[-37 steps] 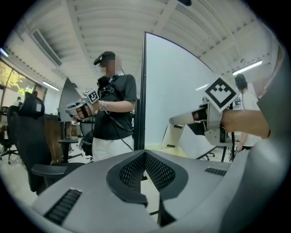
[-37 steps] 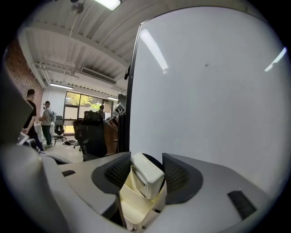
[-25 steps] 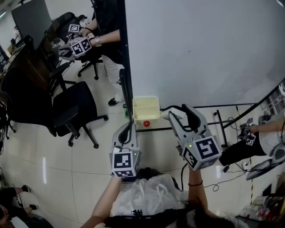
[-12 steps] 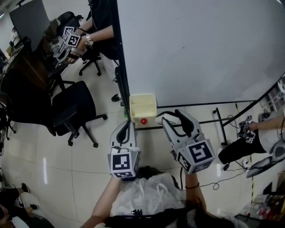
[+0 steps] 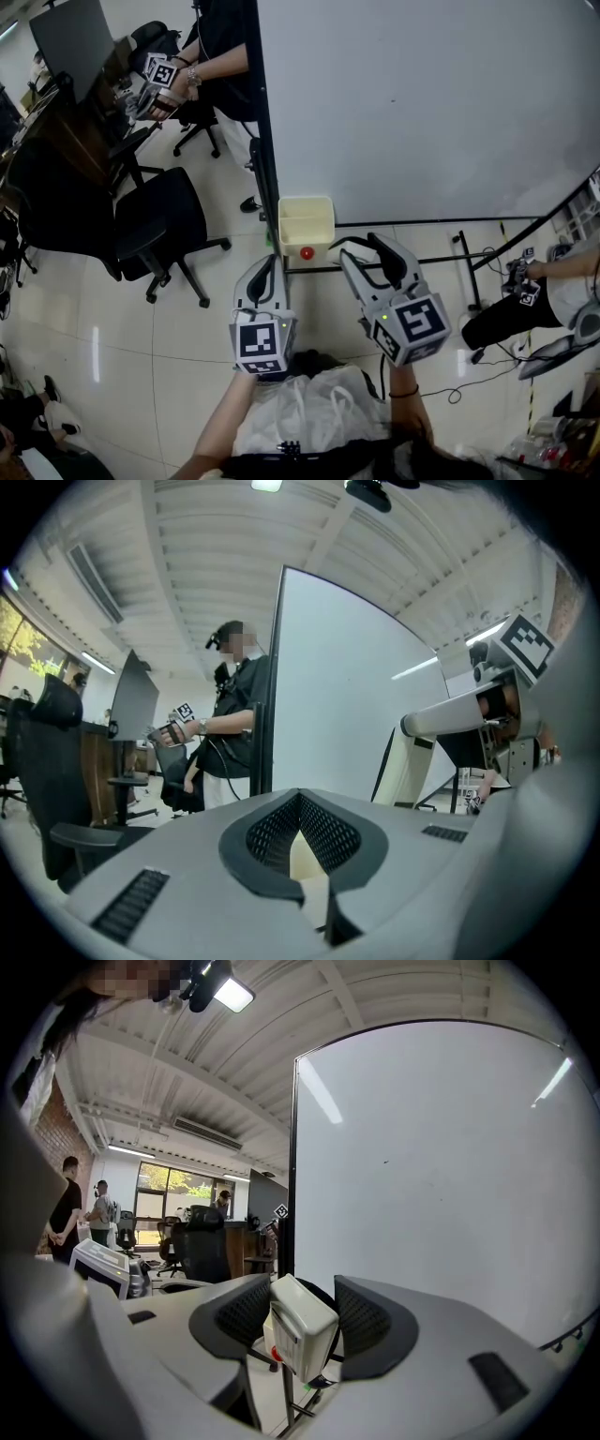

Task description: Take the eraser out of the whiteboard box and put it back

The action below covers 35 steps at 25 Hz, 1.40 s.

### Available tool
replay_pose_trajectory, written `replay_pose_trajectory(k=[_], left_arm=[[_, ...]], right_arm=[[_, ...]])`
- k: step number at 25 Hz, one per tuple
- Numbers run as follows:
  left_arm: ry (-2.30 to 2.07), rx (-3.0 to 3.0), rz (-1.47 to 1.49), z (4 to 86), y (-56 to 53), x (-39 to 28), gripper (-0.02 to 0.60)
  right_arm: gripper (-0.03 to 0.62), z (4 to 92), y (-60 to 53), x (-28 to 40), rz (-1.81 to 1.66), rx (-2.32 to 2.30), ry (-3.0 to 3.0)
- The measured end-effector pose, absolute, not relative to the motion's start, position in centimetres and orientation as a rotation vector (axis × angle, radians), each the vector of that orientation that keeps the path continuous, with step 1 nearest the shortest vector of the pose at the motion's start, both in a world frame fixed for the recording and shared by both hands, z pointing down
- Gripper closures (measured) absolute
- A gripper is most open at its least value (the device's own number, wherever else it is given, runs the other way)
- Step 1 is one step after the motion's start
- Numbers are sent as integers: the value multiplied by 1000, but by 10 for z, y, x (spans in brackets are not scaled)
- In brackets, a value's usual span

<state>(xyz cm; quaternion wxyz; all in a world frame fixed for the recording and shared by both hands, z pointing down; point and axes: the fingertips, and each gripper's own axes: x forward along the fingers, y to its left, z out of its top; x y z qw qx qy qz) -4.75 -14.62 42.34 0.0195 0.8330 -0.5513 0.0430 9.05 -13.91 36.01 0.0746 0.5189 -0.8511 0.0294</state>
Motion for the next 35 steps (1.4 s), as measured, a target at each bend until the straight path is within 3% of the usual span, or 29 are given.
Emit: replay_pose_trajectory(k=[23, 35], left_arm=[[-1749, 2565, 156, 425, -158, -60, 578], [-1826, 2503, 154, 425, -158, -87, 578]], right_arm=[[362, 376, -197, 59, 55, 1458, -2549], [361, 462, -230, 16, 126, 1267, -2460]])
